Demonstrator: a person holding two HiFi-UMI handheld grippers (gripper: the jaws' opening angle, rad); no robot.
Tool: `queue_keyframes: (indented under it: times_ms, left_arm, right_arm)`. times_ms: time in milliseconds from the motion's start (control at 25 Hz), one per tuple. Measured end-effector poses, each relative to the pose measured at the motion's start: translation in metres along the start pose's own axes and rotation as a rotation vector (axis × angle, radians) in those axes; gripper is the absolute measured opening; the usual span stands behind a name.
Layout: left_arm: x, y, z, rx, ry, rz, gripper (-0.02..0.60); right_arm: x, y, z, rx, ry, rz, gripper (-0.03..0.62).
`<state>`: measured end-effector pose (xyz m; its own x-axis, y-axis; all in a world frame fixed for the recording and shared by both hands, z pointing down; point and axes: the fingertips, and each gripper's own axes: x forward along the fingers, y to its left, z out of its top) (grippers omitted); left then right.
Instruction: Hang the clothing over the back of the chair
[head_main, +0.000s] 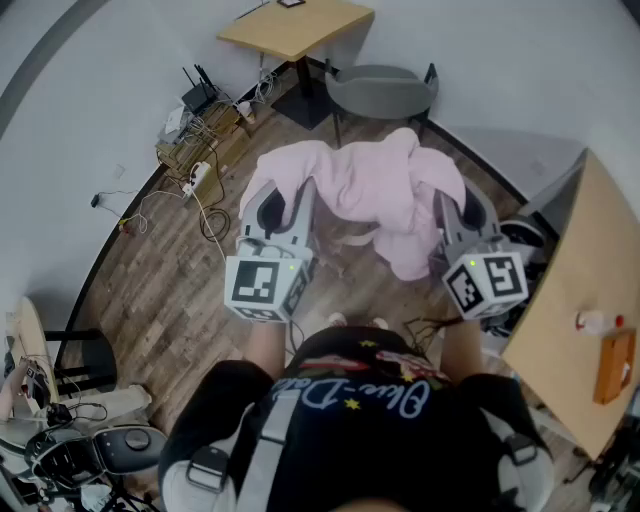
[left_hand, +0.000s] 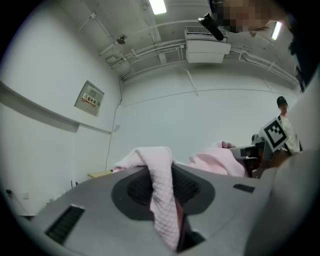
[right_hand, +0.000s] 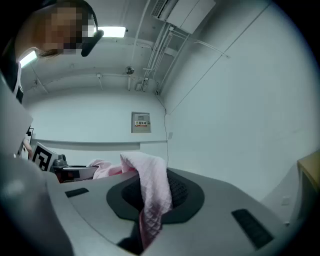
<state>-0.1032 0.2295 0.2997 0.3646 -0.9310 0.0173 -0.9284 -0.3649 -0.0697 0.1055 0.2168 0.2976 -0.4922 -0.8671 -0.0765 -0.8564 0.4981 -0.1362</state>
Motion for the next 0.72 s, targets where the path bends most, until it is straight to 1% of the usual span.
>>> queue_keyframes:
  times_ms: [240,480,640,720]
  left_arm:
    - [0.0,0.005,0.006,0.026,-0.017,-0.006,0.078]
    - [-0.013,0.007,0.009,0.003,-0.01,0.021,0.078]
    - [-0.005,-0.015,0.013,0.043,-0.017,0.039,0.078]
    - [-0.006,-0.019,0.017,0.038,-0.005,0.061,0.078]
  right_arm:
    - [0.009,0.006,0.006,-0.006,0.009,0.014,0.037]
    - [0.004,0.015,0.008,0.002,0.007,0.028,0.037]
    - [-0.001,-0.007,0.006,0.028,0.007,0.06,0.037]
    - [-0.001,-0.011,0.008,0.034,0.01,0.079,0.037]
